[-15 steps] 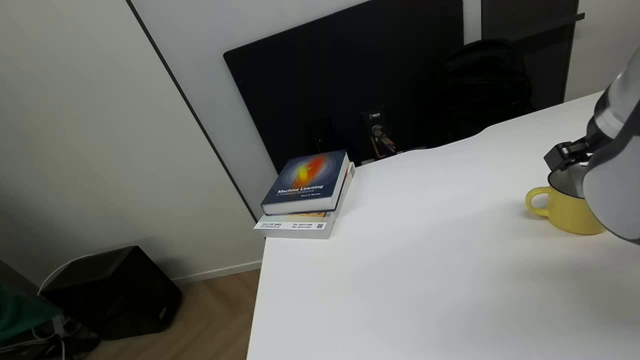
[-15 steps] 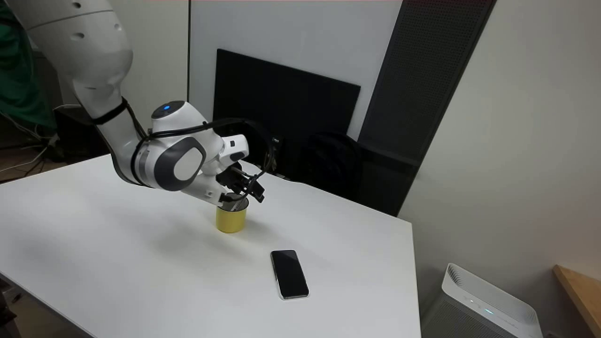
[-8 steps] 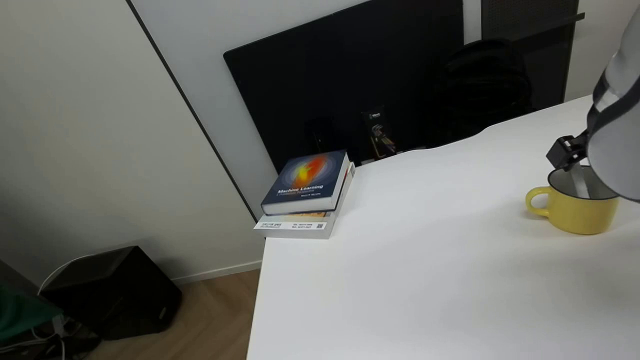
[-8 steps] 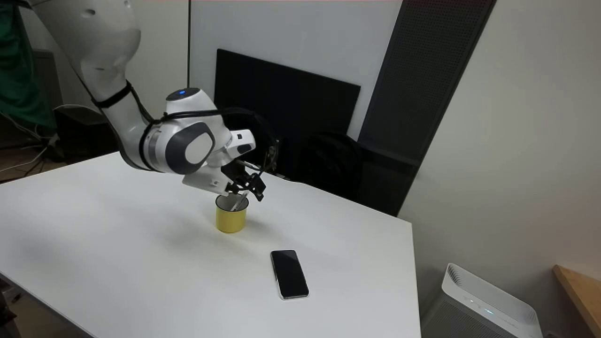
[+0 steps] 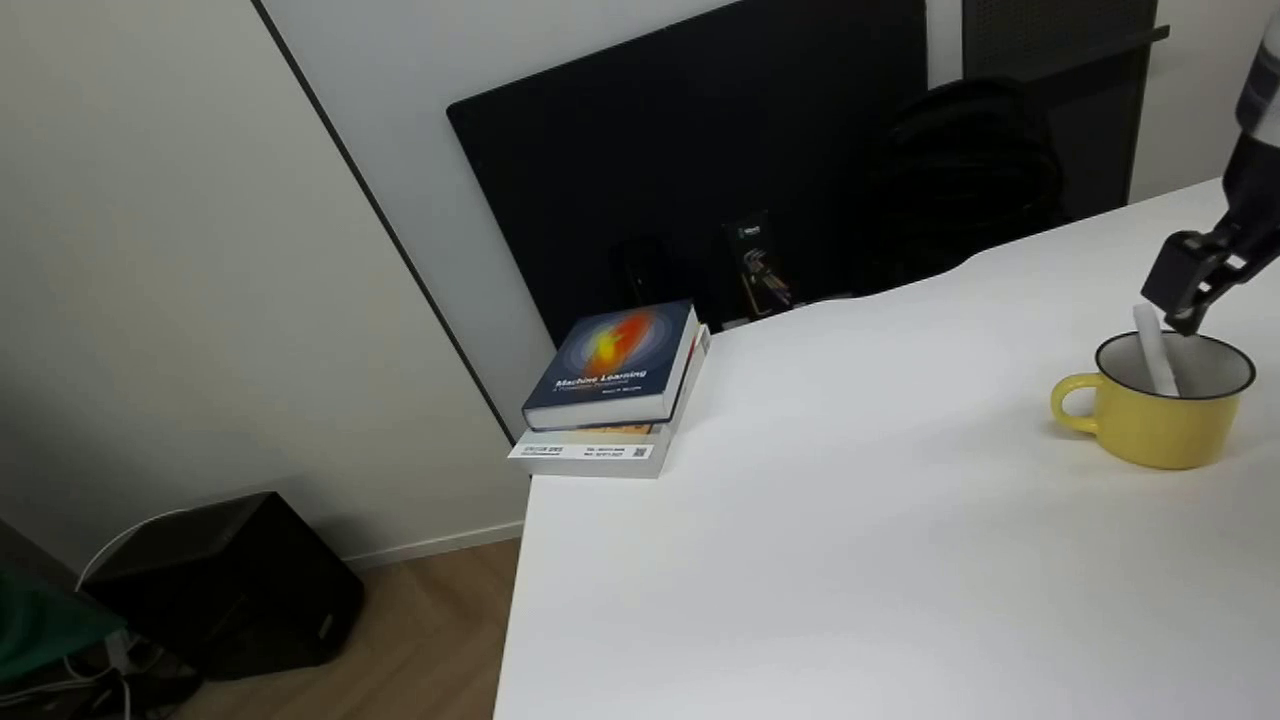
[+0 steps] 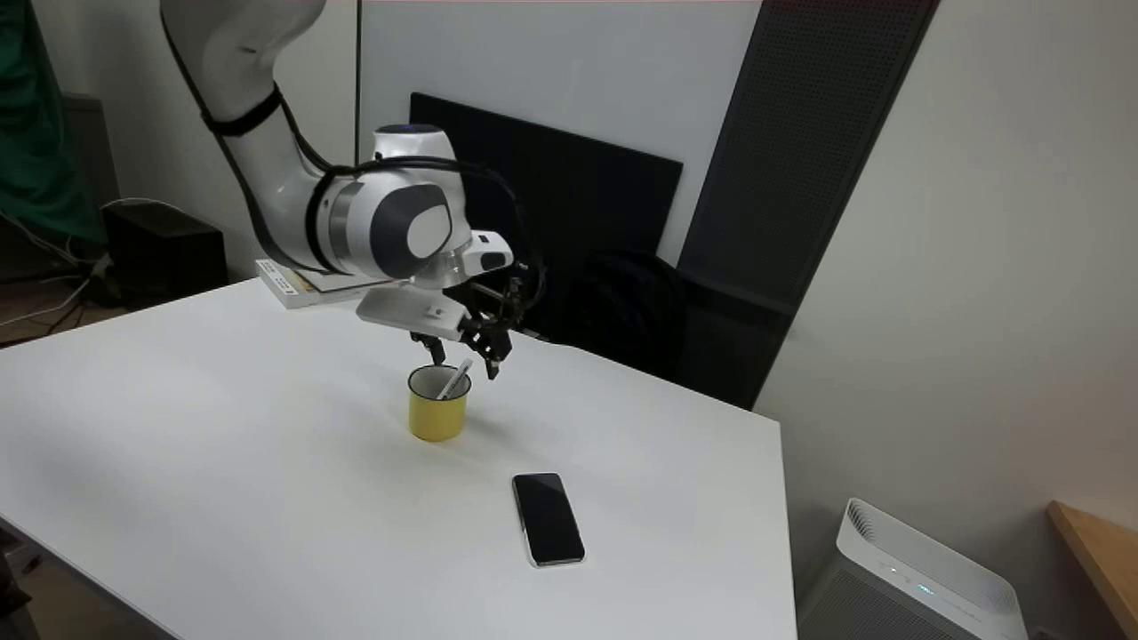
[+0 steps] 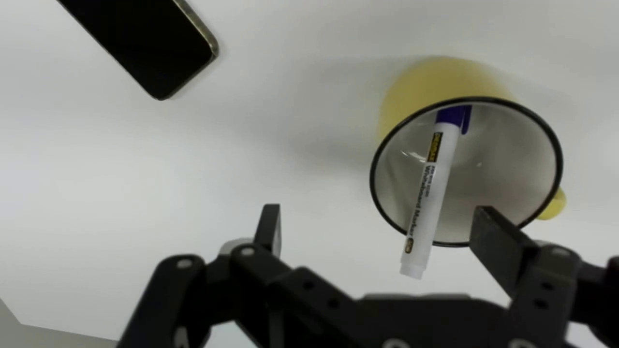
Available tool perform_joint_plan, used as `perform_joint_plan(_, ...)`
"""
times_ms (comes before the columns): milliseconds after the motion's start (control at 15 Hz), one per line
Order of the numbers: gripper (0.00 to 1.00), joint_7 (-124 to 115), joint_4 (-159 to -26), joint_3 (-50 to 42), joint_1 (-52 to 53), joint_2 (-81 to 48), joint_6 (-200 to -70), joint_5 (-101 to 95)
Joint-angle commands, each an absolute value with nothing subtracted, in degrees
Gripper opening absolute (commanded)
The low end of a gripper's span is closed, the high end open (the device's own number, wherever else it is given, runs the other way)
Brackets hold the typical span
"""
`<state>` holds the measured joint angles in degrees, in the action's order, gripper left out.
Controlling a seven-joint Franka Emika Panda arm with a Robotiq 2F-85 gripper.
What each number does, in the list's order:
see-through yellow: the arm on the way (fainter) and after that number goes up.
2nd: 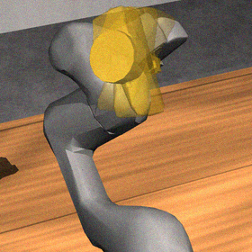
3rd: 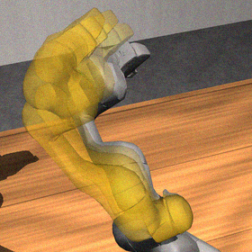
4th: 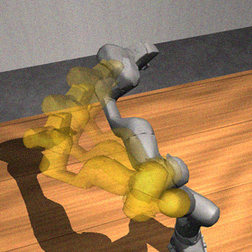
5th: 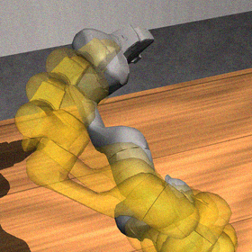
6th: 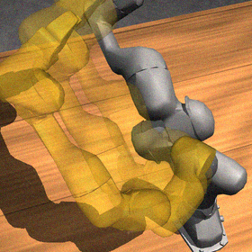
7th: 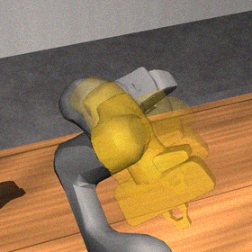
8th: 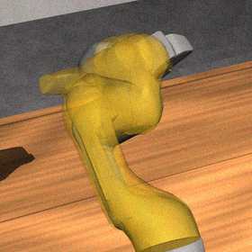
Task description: Put the blue marker inside the yellow cup
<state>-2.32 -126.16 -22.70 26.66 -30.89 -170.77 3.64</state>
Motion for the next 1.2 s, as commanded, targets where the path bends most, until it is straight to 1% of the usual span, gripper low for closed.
perform_joint_plan(0,1.0,-1.5,-128.3,-15.9,18.0,-24.5,-163.4,-1.9)
perform_joint_plan(200,1.0,-0.3,-128.2,-10.6,11.6,-22.4,-156.8,-3.2)
perform_joint_plan(600,1.0,1.0,-127.1,-6.3,5.5,-21.4,-145.4,-5.0)
perform_joint_plan(1133,1.0,0.2,-126.8,-4.8,4.2,-22.9,-146.7,-5.3)
